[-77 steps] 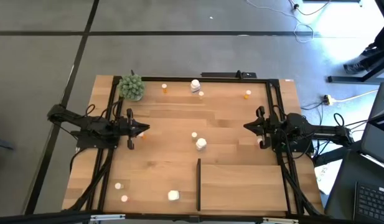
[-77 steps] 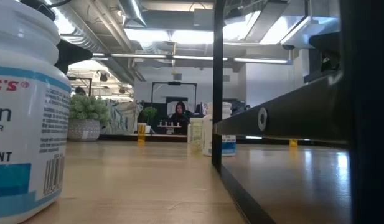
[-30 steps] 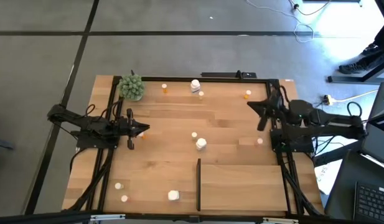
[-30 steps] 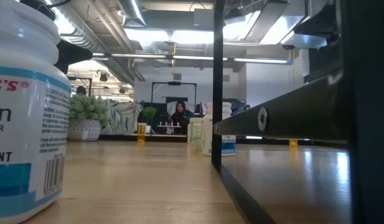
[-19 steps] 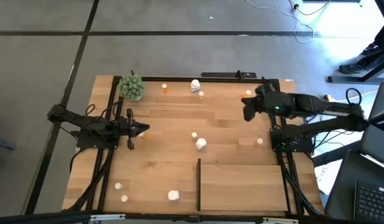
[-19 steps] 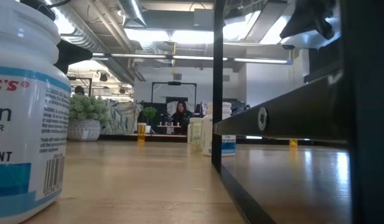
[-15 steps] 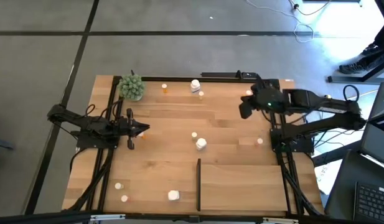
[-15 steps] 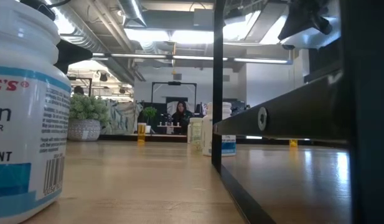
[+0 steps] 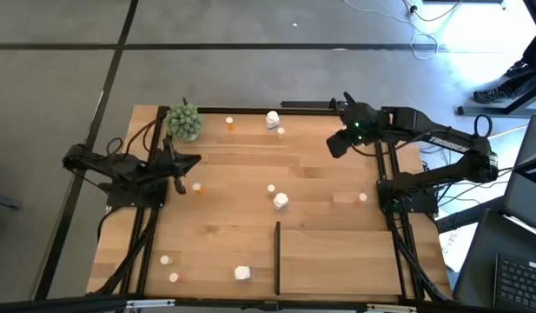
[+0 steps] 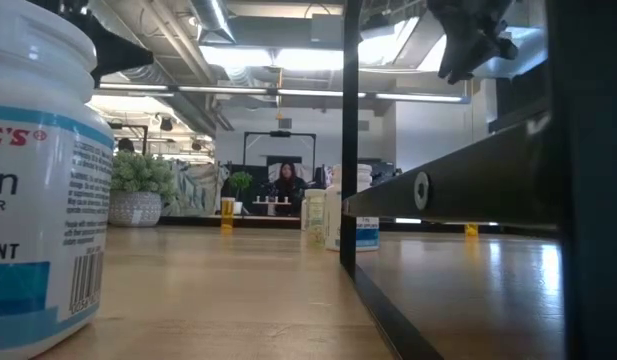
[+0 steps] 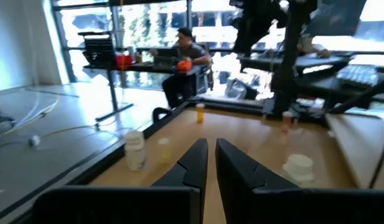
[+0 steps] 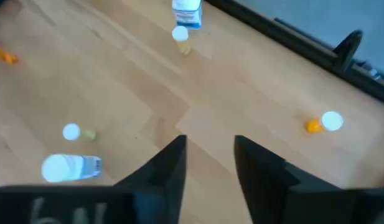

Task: Pick and place medicine bottles onto shelf by color
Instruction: Put the top right orange pill bottle on the shelf

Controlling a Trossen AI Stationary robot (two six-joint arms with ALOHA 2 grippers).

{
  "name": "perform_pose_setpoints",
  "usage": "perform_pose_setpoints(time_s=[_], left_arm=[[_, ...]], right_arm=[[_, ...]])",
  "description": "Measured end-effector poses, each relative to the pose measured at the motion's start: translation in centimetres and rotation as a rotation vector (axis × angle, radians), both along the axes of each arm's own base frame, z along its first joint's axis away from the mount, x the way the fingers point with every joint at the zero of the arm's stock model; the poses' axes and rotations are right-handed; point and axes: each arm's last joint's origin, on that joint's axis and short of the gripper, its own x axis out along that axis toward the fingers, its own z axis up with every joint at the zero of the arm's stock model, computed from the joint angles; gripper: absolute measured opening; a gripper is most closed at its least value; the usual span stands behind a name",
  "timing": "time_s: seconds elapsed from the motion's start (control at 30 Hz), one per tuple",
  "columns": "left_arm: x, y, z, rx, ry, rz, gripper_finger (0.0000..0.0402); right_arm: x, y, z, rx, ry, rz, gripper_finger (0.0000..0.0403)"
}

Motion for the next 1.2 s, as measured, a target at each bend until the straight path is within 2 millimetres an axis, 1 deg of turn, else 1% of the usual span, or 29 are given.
perform_pose_setpoints(time_s=[0.17,0.27,0.33,0.43,0.57,0.73,0.87,1.0,1.2], left_arm=[[0.1,0.2,1.9,0.0,0.049,0.038,0.0027],[0.7,0.2,2.2,0.036,0.144,0.095,0.0027],[1.1,0.3,2.8,0.049,0.178,0.131,0.0027],[1.8,0.3,3.7,0.058,0.208,0.159,0.0027],[2.7,0.4,5.6,0.067,0.232,0.187,0.0027],[4.1,0.4,8.2,0.111,0.286,0.208,0.0027],[5.0,0.4,9.8,0.123,0.32,0.219,0.0027],[5.8,0.2,10.5,0.131,0.344,0.218,0.0027],[6.5,0.1,10.4,0.138,0.371,0.216,0.0027]], right_arm=[[-0.4,-1.9,-0.5,0.099,-0.003,-0.133,0.0201],[-0.6,-3.3,-1.1,0.127,0.027,-0.218,0.0223],[-0.6,-4.4,-1.6,0.167,0.032,-0.287,0.023],[-0.6,-6.0,-2.4,0.219,0.048,-0.355,0.0233],[-0.4,-8.2,-3.9,0.255,0.112,-0.39,0.0233],[0.2,-10.7,-6.3,0.328,0.2,-0.388,0.0233],[0.3,-12.2,-8.3,0.389,0.284,-0.43,0.0233],[0.3,-13.8,-10.0,0.418,0.325,-0.473,0.0233],[-0.2,-16.1,-12.2,0.396,0.417,-0.551,0.0233]])
